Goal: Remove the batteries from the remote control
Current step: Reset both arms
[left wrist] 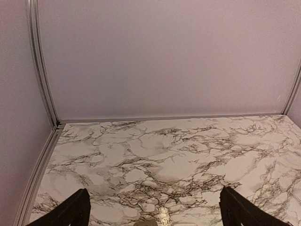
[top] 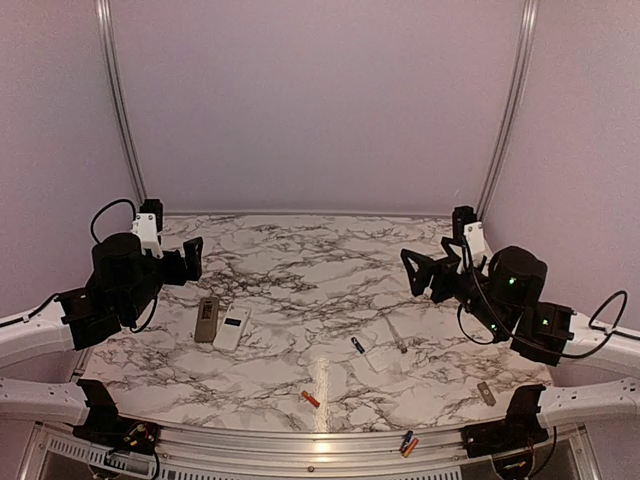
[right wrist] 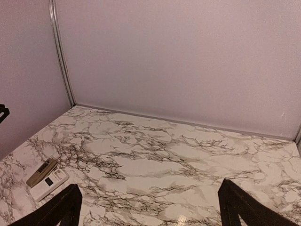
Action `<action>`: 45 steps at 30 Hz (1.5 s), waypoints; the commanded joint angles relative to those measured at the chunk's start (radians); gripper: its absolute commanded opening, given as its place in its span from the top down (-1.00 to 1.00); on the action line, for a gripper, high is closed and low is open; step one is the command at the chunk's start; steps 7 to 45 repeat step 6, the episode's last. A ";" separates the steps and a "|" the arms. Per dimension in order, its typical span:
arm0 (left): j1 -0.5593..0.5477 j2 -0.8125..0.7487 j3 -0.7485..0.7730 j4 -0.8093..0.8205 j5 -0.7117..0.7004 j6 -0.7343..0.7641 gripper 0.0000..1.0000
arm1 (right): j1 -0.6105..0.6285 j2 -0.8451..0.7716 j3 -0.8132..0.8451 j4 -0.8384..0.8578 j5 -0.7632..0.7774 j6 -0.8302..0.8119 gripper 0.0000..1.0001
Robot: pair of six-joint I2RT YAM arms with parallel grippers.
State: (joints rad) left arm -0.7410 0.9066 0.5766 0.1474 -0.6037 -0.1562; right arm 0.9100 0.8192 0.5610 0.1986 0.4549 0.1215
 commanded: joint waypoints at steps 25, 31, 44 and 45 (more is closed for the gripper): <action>0.005 -0.002 -0.011 -0.020 -0.015 0.016 -0.98 | -0.005 0.011 0.005 -0.018 -0.006 -0.018 -0.97; 0.005 -0.002 -0.011 -0.020 -0.015 0.016 -0.98 | -0.005 0.011 0.005 -0.018 -0.006 -0.018 -0.97; 0.005 -0.002 -0.011 -0.020 -0.015 0.016 -0.98 | -0.005 0.011 0.005 -0.018 -0.006 -0.018 -0.97; 0.005 -0.002 -0.011 -0.020 -0.015 0.016 -0.98 | -0.005 0.011 0.005 -0.018 -0.006 -0.018 -0.97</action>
